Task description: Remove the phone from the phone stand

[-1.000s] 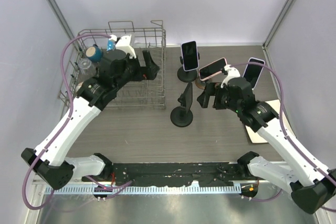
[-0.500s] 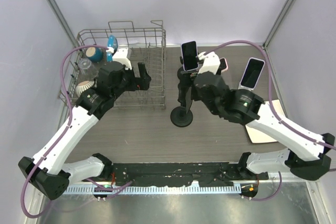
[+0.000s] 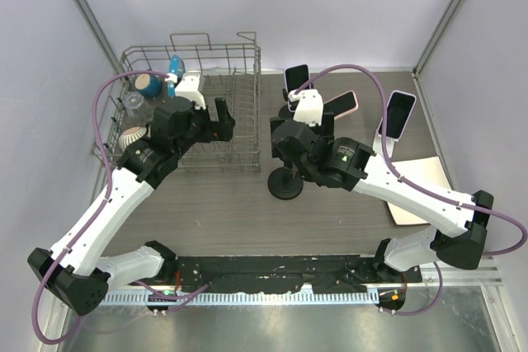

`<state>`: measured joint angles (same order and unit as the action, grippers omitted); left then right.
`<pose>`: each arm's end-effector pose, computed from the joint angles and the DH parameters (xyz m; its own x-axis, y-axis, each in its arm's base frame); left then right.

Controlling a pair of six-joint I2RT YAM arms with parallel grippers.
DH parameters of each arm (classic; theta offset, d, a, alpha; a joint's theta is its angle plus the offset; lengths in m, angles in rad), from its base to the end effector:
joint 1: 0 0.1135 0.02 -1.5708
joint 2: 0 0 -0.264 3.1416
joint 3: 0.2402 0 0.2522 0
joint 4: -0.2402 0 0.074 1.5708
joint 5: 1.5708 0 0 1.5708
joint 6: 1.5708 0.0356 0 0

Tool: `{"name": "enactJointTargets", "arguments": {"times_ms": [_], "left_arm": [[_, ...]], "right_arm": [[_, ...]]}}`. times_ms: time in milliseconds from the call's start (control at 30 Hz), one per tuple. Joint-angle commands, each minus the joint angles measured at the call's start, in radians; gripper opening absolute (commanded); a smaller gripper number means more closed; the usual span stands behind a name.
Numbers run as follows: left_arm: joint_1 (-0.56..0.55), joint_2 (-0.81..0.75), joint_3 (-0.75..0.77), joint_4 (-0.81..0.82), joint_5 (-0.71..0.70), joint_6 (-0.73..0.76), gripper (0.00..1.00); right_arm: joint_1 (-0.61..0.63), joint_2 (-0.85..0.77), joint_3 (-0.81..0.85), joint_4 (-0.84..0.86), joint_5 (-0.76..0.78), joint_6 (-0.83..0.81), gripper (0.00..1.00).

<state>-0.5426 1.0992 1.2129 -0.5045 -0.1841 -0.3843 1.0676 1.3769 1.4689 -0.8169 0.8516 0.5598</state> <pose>0.2067 -0.1170 0.3946 -0.4384 -0.1660 -0.8833 0.2139 0.9353 -0.2820 0.1587 0.2328 0.3902 -0.4332 -0.0615 -0.8992 -0.0891 0.9957 -0.0252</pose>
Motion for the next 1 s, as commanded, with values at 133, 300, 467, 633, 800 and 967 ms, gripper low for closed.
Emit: {"name": "enactJointTargets", "arguments": {"times_ms": [133,300,467,633,800,967], "left_arm": [[0.004,-0.021,0.004,0.05,-0.018,0.015,1.0],[0.004,-0.021,0.002,0.052,-0.02,0.013,1.0],[0.003,-0.022,0.002,0.05,-0.021,0.015,1.0],[0.003,-0.024,0.002,0.05,-0.021,0.018,1.0],[0.004,-0.027,0.002,0.052,-0.017,0.019,1.0],[0.004,-0.032,-0.001,0.058,-0.015,0.025,1.0]], "right_arm": [[0.014,-0.004,-0.038,0.045,0.07,0.038,0.97],[0.015,-0.001,-0.051,0.041,0.089,0.068,0.97],[0.014,0.028,-0.041,0.022,0.092,0.071,0.91],[0.015,0.037,-0.044,0.028,0.086,0.072,0.59],[0.023,0.037,-0.041,0.024,0.093,0.072,0.4],[0.028,0.024,-0.059,0.039,0.089,0.055,0.26]]}}
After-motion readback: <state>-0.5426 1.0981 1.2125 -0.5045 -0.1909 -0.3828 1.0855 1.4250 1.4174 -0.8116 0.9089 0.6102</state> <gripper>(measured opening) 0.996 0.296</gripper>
